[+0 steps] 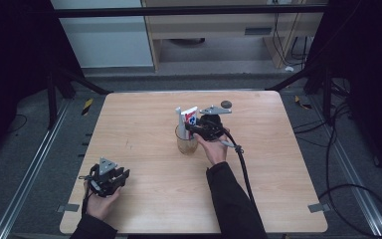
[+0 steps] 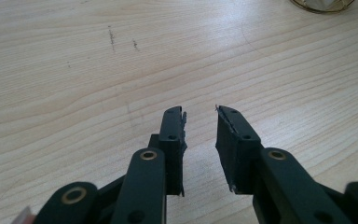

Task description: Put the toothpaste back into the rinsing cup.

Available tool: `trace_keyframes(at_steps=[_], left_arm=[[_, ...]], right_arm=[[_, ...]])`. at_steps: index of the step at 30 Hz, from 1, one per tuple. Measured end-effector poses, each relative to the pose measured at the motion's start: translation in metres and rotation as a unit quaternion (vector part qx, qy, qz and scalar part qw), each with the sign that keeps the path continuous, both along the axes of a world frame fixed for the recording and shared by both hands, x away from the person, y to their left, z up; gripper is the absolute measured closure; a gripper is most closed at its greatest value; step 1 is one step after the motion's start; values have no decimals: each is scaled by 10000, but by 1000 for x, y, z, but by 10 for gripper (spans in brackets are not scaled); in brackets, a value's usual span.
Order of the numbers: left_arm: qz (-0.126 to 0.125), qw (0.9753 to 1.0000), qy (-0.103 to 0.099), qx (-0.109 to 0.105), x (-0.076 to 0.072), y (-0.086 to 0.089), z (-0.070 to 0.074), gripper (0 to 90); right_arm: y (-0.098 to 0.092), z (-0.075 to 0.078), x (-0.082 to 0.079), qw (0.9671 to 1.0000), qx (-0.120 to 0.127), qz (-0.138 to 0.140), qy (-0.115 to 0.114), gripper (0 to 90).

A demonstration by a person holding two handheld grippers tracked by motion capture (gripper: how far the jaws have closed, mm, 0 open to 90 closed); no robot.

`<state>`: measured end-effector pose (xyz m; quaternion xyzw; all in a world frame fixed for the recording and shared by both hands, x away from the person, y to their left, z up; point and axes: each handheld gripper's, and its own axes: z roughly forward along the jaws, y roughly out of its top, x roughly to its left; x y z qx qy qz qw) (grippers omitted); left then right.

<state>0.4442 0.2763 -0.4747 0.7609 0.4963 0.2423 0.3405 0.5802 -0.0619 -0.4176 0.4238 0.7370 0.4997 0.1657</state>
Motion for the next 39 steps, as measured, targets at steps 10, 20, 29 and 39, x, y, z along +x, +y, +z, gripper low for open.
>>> trace_keyframes(at_steps=[10,20,29,39], left_arm=[[-12,10000,0,15,0,-1,0,708],[11,10000,14,27,-1,2,-1,704],[54,10000,62,6,0,4,-2,667],[104,9998,173,-31,3,7,-5,573]], right_arm=[[-17,14,-12,9992,175,-92,-360,535],[-56,26,-38,9992,-116,-184,-329,336],[-100,4,-71,9968,-740,-297,-38,129],[-146,-32,-99,9934,-951,-568,292,93]])
